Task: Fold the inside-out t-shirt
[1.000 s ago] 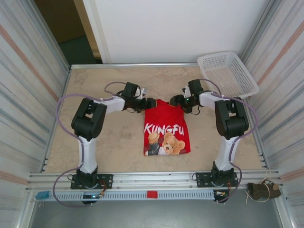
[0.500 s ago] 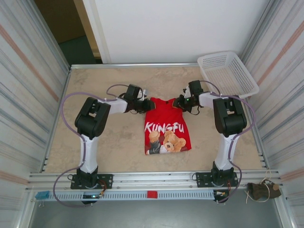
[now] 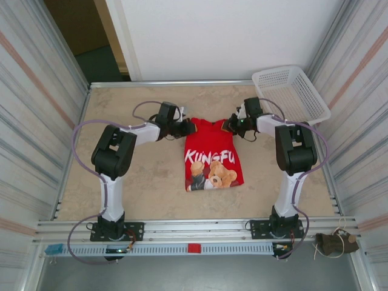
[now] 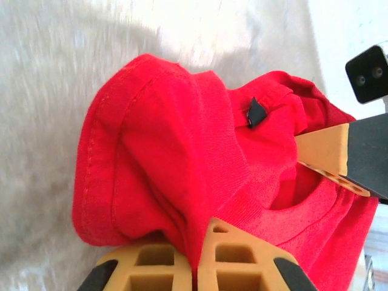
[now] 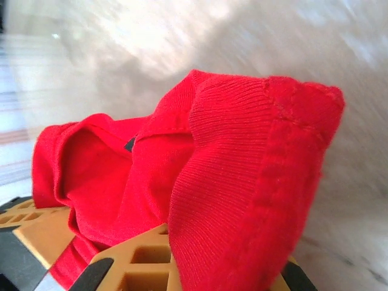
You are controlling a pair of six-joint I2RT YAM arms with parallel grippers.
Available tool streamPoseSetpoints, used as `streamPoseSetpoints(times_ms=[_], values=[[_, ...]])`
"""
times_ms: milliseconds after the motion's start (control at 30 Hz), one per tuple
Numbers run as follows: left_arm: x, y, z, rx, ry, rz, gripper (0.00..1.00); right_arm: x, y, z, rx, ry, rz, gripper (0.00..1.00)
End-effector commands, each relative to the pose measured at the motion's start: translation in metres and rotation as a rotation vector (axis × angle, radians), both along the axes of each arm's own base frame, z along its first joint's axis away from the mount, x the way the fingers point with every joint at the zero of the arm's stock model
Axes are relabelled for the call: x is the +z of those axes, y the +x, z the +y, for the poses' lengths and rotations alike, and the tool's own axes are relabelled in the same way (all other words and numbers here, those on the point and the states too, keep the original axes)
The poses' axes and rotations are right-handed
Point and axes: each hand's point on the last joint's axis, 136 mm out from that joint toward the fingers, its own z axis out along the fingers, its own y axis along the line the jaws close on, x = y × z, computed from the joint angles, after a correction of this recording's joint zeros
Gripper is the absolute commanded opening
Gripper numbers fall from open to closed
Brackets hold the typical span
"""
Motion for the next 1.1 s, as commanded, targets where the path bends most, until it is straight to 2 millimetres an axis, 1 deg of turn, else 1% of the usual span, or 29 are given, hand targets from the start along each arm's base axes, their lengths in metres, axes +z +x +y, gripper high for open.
streamPoseSetpoints(times_ms=[0, 67, 133, 200, 233, 267, 300, 333, 400, 433, 500, 533, 600, 633, 700, 767, 800, 833, 900, 933, 1000, 1067], values=[[0.076, 0.041, 0.005, 0.013, -0.088, -0.171, 0.00, 0.067, 0.034, 0.009, -0.009, 0.087, -0.117, 0.00], [0.100, 0.059, 0.009, 0.019, -0.109, -0.209, 0.00, 0.088, 0.051, 0.011, -0.020, 0.113, -0.154, 0.00], [0.131, 0.075, 0.011, 0.026, -0.134, -0.265, 0.00, 0.114, 0.066, 0.013, -0.026, 0.140, -0.202, 0.00], [0.163, 0.084, 0.011, 0.025, -0.159, -0.315, 0.00, 0.144, 0.075, 0.017, -0.021, 0.161, -0.262, 0.00], [0.184, 0.086, 0.011, 0.020, -0.175, -0.352, 0.00, 0.159, 0.077, 0.017, -0.021, 0.169, -0.293, 0.00], [0.198, 0.086, 0.011, 0.016, -0.181, -0.377, 0.00, 0.172, 0.077, 0.018, -0.018, 0.176, -0.321, 0.00], [0.216, 0.084, 0.010, 0.007, -0.190, -0.406, 0.00, 0.186, 0.076, 0.018, -0.016, 0.183, -0.353, 0.00], [0.228, 0.079, 0.011, 0.000, -0.197, -0.429, 0.00, 0.198, 0.073, 0.017, -0.017, 0.184, -0.380, 0.00], [0.244, 0.067, 0.012, -0.006, -0.208, -0.459, 0.00, 0.211, 0.065, 0.015, -0.012, 0.181, -0.417, 0.00], [0.246, 0.057, 0.012, -0.014, -0.214, -0.466, 0.00, 0.213, 0.058, 0.014, -0.011, 0.177, -0.427, 0.00], [0.239, 0.036, 0.013, -0.021, -0.204, -0.467, 0.00, 0.211, 0.042, 0.014, -0.005, 0.171, -0.440, 0.00], [0.229, 0.025, 0.014, -0.021, -0.192, -0.461, 0.00, 0.205, 0.034, 0.014, -0.003, 0.166, -0.439, 0.00], [0.201, -0.001, 0.019, -0.006, -0.170, -0.445, 0.00, 0.190, 0.010, 0.016, 0.001, 0.159, -0.432, 0.00], [0.187, -0.012, 0.023, 0.009, -0.157, -0.434, 0.00, 0.178, -0.002, 0.018, 0.005, 0.151, -0.418, 0.00], [0.151, -0.039, 0.029, 0.032, -0.140, -0.402, 0.00, 0.147, -0.034, 0.024, 0.024, 0.114, -0.395, 0.00], [0.120, -0.064, 0.031, 0.040, -0.120, -0.372, 0.00, 0.116, -0.066, 0.026, 0.038, 0.053, -0.383, 0.00], [0.106, -0.077, 0.033, 0.048, -0.105, -0.361, 0.00, 0.103, -0.079, 0.024, 0.029, 0.027, -0.385, 0.00], [0.098, -0.087, 0.034, 0.054, -0.097, -0.367, 0.00, 0.095, -0.088, 0.022, 0.020, 0.014, -0.389, 0.00], [0.083, -0.101, 0.038, 0.078, -0.046, -0.378, 0.00, 0.083, -0.100, 0.017, 0.009, -0.035, -0.409, 0.00], [0.078, -0.105, 0.040, 0.090, -0.023, -0.387, 0.00, 0.080, -0.102, 0.015, 0.004, -0.058, -0.414, 0.00], [0.072, -0.106, 0.044, 0.115, 0.019, -0.403, 0.00, 0.076, -0.100, 0.012, -0.002, -0.092, -0.429, 0.00], [0.068, -0.102, 0.048, 0.132, 0.067, -0.411, 0.00, 0.072, -0.092, 0.010, -0.004, -0.121, -0.432, 0.00]])
